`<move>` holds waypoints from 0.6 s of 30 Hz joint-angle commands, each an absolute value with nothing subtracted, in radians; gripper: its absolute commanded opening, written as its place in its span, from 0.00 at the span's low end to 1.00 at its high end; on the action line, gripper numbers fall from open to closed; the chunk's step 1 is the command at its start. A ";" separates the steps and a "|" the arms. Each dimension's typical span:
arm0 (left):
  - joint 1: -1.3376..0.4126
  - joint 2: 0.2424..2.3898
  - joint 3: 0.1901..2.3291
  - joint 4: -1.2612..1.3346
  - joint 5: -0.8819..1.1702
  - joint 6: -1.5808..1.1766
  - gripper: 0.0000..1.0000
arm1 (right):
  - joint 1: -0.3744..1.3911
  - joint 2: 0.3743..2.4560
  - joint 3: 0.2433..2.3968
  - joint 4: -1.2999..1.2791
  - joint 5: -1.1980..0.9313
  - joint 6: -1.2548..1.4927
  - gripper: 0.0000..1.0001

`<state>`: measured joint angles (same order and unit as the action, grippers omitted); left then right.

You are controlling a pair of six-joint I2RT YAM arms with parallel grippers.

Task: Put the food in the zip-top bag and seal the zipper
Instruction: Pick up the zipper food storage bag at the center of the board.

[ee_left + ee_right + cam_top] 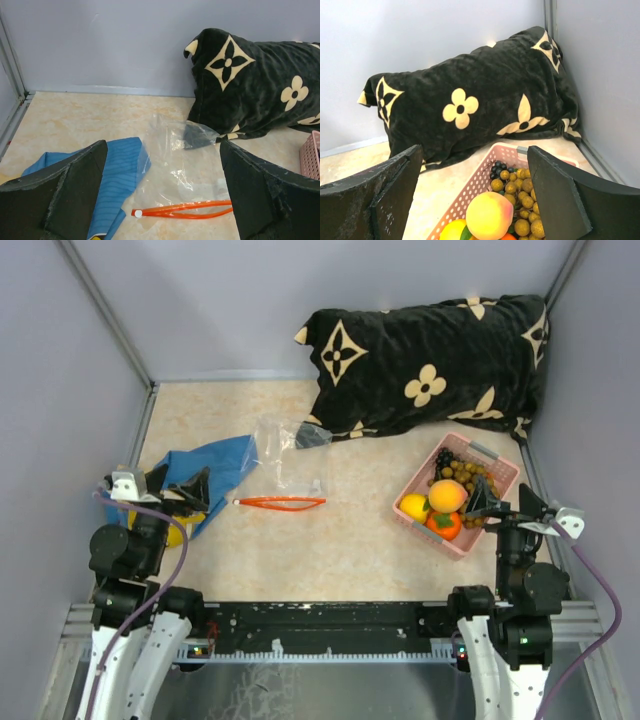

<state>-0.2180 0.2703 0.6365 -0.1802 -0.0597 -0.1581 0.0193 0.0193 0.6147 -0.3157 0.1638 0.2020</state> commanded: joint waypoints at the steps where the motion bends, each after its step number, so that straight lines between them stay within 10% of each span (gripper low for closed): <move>1: -0.213 0.273 0.633 -0.170 -0.055 -0.166 1.00 | 0.026 -0.002 0.620 -0.267 0.170 0.186 0.86; 18: -0.214 0.348 0.642 -0.175 0.008 -0.118 1.00 | 0.027 -0.003 0.618 -0.273 0.156 0.191 0.86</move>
<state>-0.2180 0.2718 0.6350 -0.1799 -0.0242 -0.1558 0.0193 0.0193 0.6147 -0.3149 0.1627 0.2020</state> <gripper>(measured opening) 0.997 0.861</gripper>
